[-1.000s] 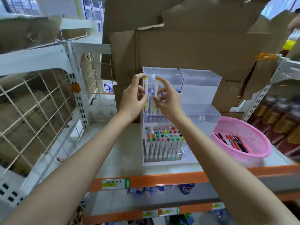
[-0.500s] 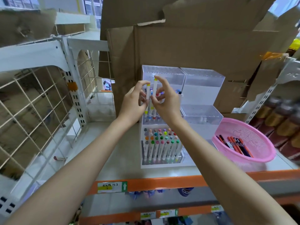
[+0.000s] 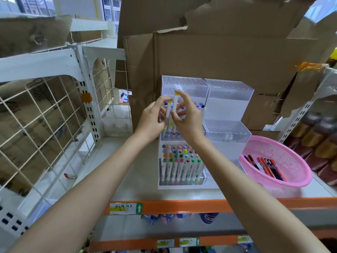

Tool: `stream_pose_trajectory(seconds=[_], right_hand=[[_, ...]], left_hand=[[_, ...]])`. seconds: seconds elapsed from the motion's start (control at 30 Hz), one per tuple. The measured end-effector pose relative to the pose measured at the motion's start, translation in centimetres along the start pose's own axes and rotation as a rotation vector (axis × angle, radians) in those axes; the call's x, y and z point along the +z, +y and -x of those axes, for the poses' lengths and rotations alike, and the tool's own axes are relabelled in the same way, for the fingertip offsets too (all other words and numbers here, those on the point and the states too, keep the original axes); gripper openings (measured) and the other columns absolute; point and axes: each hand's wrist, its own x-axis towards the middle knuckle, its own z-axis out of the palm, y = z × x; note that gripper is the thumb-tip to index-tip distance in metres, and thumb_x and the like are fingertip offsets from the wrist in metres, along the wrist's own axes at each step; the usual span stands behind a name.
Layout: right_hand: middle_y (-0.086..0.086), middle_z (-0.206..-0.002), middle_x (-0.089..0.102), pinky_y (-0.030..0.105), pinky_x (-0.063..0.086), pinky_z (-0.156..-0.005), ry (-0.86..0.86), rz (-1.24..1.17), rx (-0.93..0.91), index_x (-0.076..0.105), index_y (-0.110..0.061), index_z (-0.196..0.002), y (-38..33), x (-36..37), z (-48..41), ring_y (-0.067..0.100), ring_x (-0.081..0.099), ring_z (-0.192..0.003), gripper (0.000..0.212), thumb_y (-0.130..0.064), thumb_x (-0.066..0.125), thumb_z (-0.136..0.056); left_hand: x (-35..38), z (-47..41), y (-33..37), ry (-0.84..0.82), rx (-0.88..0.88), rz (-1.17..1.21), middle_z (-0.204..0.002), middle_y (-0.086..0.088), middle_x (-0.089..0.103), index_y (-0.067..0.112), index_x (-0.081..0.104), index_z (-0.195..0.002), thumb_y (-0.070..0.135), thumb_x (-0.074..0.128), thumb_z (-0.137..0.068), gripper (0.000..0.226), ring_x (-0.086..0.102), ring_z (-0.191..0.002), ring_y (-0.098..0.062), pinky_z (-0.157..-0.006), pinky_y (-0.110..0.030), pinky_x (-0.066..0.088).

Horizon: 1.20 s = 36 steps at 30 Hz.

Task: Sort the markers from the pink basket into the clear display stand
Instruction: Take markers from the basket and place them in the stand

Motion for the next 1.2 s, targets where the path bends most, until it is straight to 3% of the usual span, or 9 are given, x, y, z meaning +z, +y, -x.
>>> stream_pose_trajectory(seconds=[0.07,0.37,0.67,0.9,1.07,1.2], right_hand=[[0.001,-0.085,0.057,0.036,0.057,-0.068,0.002,-0.002,-0.003,0.043,-0.025,-0.137,0.0,-0.1,0.0,0.016,0.063,-0.073,0.061,-0.001,0.064,-0.085],[-0.005,-0.084,0.054,0.028,0.059,-0.068,-0.039,0.013,0.002,0.045,-0.022,-0.136,0.0,-0.4,0.2,0.012,0.062,-0.072,0.061,0.002,0.067,-0.084],[-0.002,-0.084,0.056,0.034,0.059,-0.069,-0.05,0.012,0.025,0.045,-0.022,-0.135,-0.1,-0.4,0.4,0.015,0.062,-0.07,0.061,0.002,0.067,-0.083],[-0.001,-0.087,0.057,0.037,0.059,-0.07,-0.054,0.009,0.045,0.044,-0.024,-0.136,-0.3,-0.4,0.7,0.015,0.062,-0.07,0.062,0.001,0.066,-0.084],[0.001,-0.089,0.057,0.04,0.059,-0.068,-0.069,0.003,0.088,0.042,-0.027,-0.134,-0.7,-0.3,0.7,0.018,0.063,-0.07,0.062,0.003,0.064,-0.085],[0.0,-0.088,0.056,0.037,0.058,-0.068,-0.085,0.021,0.074,0.043,-0.026,-0.133,-1.1,-0.4,0.7,0.018,0.063,-0.069,0.059,0.002,0.063,-0.086]], left_hand=[[0.2,0.4,-0.3,-0.01,-0.001,-0.022,-0.085,0.002,0.053,0.02,0.049,-0.127,-0.001,0.065,-0.082,0.053,0.056,-0.074,-0.006,-0.067,-0.015,0.046],[0.2,0.7,-0.3,-0.033,-0.051,-0.022,-0.084,0.004,0.051,0.021,0.047,-0.126,0.0,0.068,-0.081,0.054,0.057,-0.076,-0.009,-0.064,-0.01,0.043],[0.3,1.2,-0.6,-0.069,-0.085,-0.047,-0.091,-0.005,0.057,0.018,0.046,-0.121,-0.001,0.068,-0.08,0.051,0.061,-0.083,-0.016,-0.072,-0.024,0.054],[-0.5,0.7,-0.1,0.005,0.024,-0.197,-0.098,-0.002,0.052,0.012,0.057,-0.115,0.002,0.062,-0.085,0.032,0.052,-0.088,-0.011,-0.07,-0.016,0.042],[-1.0,0.6,0.1,0.023,0.063,-0.245,-0.112,-0.006,0.057,0.01,0.061,-0.113,0.002,0.06,-0.084,0.03,0.057,-0.104,-0.021,-0.087,-0.038,0.05],[-1.1,0.5,0.0,0.017,0.108,-0.302,-0.118,-0.006,0.057,0.009,0.061,-0.115,-0.001,0.06,-0.081,0.035,0.056,-0.11,-0.024,-0.094,-0.043,0.048]])
